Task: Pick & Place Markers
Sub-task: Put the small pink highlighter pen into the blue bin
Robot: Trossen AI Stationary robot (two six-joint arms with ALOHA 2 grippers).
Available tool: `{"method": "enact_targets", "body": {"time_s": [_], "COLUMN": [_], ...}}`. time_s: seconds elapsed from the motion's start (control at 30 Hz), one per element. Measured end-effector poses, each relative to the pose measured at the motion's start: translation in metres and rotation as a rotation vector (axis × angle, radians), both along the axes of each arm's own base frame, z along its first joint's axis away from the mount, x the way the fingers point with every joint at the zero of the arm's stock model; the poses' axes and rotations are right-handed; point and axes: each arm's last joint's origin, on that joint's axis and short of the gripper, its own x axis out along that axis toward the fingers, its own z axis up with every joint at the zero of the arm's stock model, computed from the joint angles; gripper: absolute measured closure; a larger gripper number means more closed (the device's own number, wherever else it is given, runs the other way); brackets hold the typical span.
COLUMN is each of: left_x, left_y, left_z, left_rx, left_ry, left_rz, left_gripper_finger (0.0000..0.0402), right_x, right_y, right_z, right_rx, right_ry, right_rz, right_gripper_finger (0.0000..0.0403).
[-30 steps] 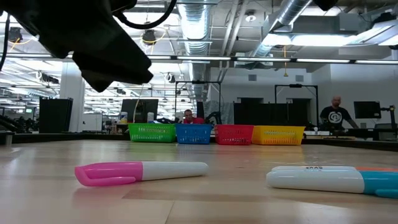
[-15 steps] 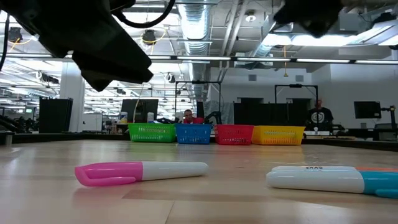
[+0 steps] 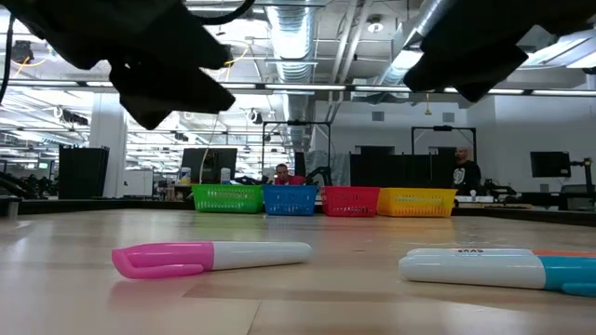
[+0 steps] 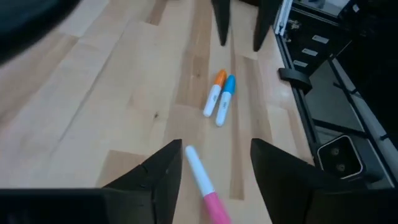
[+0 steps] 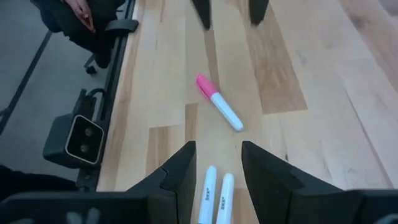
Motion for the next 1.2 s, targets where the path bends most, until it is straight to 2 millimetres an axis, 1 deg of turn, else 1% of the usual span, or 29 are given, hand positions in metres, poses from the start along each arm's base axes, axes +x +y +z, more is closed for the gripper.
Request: {"method": "enact_targets", "body": {"time_s": [0.1, 0.27, 0.37, 0.53, 0.6, 0.83, 0.97, 1.07, 1.2], "left_x": [0.010, 0.027, 0.034, 0.036, 0.037, 0.035, 0.031, 0.029, 0.033], "left_y": [-0.008, -0.022, -0.027, -0.029, -0.029, -0.027, -0.024, -0.021, -0.013], "left_z": [-0.006, -0.025, -0.037, -0.066, -0.071, -0.079, -0.083, -0.085, -0.084], "left_rx": [0.007, 0.026, 0.025, 0.033, 0.025, 0.060, 0.108, 0.144, 0.145], "left_ry": [0.009, 0.045, 0.069, 0.147, 0.148, 0.191, 0.252, 0.284, 0.297], "left_rz": [-0.002, -0.004, 0.007, 0.041, 0.065, 0.087, 0.087, 0.093, 0.102], "left_gripper_finger": [0.0211, 0.0214, 0.0217, 0.0227, 0.0231, 0.0249, 0.0269, 0.0295, 0.0348], "right_x": [0.000, -0.001, -0.002, -0.004, -0.004, -0.004, -0.004, -0.004, -0.003], "right_y": [0.000, 0.001, 0.003, 0.005, 0.005, 0.005, 0.005, 0.005, 0.005], "right_z": [0.000, 0.000, 0.000, 0.000, 0.000, 0.000, 0.000, 0.001, 0.002], "right_rx": [0.001, 0.001, 0.002, -0.002, -0.002, 0.004, 0.015, 0.027, 0.043], "right_ry": [-0.001, -0.001, 0.000, 0.004, 0.004, 0.004, 0.004, 0.002, -0.018], "right_rz": [0.000, 0.004, 0.010, 0.018, 0.018, 0.012, 0.004, -0.004, -0.040], "right_gripper_finger": [0.0285, 0.0285, 0.0285, 0.0285, 0.0285, 0.0285, 0.0285, 0.0285, 0.0285]}}
